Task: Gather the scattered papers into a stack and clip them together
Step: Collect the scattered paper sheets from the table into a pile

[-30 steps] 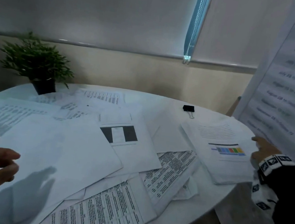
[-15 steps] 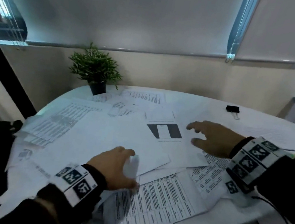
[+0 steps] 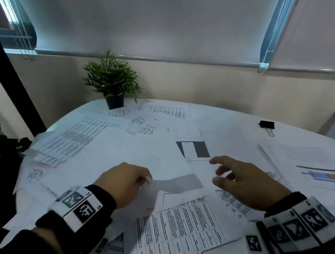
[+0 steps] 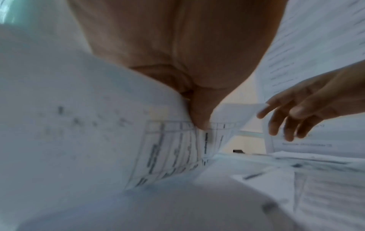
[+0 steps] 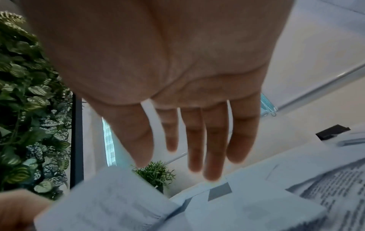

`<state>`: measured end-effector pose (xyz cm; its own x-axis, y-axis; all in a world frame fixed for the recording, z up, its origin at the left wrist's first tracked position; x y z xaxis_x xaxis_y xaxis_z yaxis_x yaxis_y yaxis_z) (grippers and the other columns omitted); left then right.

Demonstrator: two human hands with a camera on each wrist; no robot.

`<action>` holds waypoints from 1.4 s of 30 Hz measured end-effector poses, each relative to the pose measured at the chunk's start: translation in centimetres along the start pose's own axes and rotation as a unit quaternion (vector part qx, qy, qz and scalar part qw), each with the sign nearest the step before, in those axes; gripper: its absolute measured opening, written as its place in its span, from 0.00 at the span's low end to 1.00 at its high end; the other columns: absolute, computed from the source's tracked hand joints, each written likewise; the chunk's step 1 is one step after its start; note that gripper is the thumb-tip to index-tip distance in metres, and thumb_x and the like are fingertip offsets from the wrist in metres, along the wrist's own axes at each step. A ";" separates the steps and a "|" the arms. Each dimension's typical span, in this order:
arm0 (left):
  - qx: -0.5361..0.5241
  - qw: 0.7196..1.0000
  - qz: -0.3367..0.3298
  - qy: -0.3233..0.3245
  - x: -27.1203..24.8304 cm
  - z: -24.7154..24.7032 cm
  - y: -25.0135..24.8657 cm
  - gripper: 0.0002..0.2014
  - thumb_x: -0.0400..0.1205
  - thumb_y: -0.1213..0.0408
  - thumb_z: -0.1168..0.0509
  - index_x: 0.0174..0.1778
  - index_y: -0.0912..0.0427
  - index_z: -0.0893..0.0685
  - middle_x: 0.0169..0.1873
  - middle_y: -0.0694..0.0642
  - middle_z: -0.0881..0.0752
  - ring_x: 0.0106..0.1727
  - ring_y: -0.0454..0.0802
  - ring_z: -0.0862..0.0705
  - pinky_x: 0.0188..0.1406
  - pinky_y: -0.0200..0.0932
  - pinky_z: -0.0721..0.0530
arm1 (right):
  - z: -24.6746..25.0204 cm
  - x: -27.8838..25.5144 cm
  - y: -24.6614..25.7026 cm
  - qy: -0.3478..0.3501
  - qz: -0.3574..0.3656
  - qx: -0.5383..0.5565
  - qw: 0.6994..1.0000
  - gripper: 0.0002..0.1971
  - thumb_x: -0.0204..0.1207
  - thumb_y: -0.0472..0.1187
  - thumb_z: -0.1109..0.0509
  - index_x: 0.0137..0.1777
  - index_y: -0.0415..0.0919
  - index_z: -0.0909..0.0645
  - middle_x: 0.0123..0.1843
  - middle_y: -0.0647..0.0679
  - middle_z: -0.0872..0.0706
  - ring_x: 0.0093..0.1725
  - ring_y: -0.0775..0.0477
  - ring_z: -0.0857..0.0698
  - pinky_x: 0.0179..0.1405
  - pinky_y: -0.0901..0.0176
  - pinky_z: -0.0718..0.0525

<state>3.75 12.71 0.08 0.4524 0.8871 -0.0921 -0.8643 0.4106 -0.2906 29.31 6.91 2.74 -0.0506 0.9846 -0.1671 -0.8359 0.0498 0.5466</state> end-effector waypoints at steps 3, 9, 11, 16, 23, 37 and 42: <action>0.029 0.996 -0.040 -0.075 -0.7 3.2 -2.2 0.13 0.84 0.61 0.46 0.52 0.43 0.16 0.47 0.46 0.11 0.50 0.51 0.14 0.47 0.44 0.17 | -0.2 0.7 -0.2 -0.066 0.035 0.031 0.997 0.42 0.70 0.49 0.25 0.79 0.63 0.47 0.74 0.54 0.31 0.70 0.54 0.28 0.70 0.52 0.27; -0.012 0.935 -0.285 -0.211 -1.9 12.1 -7.3 0.11 0.80 0.60 0.41 0.49 0.56 0.14 0.36 0.51 0.11 0.38 0.51 0.16 0.39 0.46 0.23 | 1.2 -0.4 2.7 -0.199 0.145 0.161 0.956 0.17 0.61 0.61 0.25 0.49 0.60 0.19 0.58 0.64 0.16 0.60 0.57 0.19 0.58 0.63 0.20; -0.028 0.914 -0.276 -0.296 -1.4 13.6 -6.3 0.15 0.80 0.54 0.39 0.60 0.55 0.17 0.47 0.52 0.12 0.48 0.51 0.16 0.48 0.45 0.22 | 2.8 -1.3 3.3 -0.243 0.146 0.242 0.928 0.14 0.65 0.53 0.22 0.48 0.52 0.19 0.43 0.55 0.13 0.43 0.57 0.14 0.40 0.65 0.15; -0.041 0.983 0.017 -0.176 -0.5 7.6 -1.0 0.35 0.76 0.45 0.30 0.76 0.52 0.35 0.68 0.56 0.25 0.69 0.56 0.26 0.64 0.46 0.30 | 2.8 -0.9 -13.9 -0.359 -0.063 0.305 0.880 0.37 0.67 0.51 0.21 0.72 0.48 0.36 0.60 0.47 0.18 0.49 0.49 0.15 0.47 0.49 0.15; 0.072 0.985 0.118 0.105 -2.3 -2.8 0.2 0.43 0.68 0.31 0.32 0.76 0.48 0.35 0.71 0.50 0.29 0.71 0.53 0.26 0.69 0.51 0.25 | 0.1 -4.2 -8.9 -0.341 -0.137 0.291 0.883 0.36 0.71 0.21 0.31 0.50 0.64 0.45 0.51 0.39 0.24 0.41 0.41 0.19 0.47 0.51 0.12; 0.030 0.968 -0.173 -0.177 -5.5 5.7 -4.3 0.19 0.76 0.65 0.43 0.49 0.37 0.13 0.48 0.35 0.10 0.53 0.40 0.12 0.62 0.52 0.19 | 0.5 -3.0 -7.3 -0.206 -0.081 0.229 0.948 0.18 0.78 0.26 0.37 0.41 0.51 0.15 0.51 0.43 0.12 0.58 0.27 0.17 0.58 0.38 0.19; 0.038 0.959 -0.244 -0.139 -5.6 1.8 -5.0 0.21 0.66 0.70 0.43 0.34 0.36 0.13 0.50 0.34 0.10 0.63 0.43 0.15 0.71 0.55 0.32 | -0.2 -3.2 -6.3 -0.141 -0.104 0.407 0.896 0.29 0.76 0.67 0.44 0.47 0.46 0.10 0.55 0.56 0.16 0.60 0.57 0.20 0.67 0.54 0.31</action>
<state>5.15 6.04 3.73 0.7396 0.6033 0.2984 -0.5832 0.7957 -0.1632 34.64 3.40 -0.28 0.2969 0.9371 -0.1837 -0.1298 0.2301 0.9645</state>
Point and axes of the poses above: each hand's wrist, its own x-axis towards the middle knuckle, its own z-axis out of the back of the hand, y = z × x, the point moved 3 cm from there along x, towards the middle knuckle
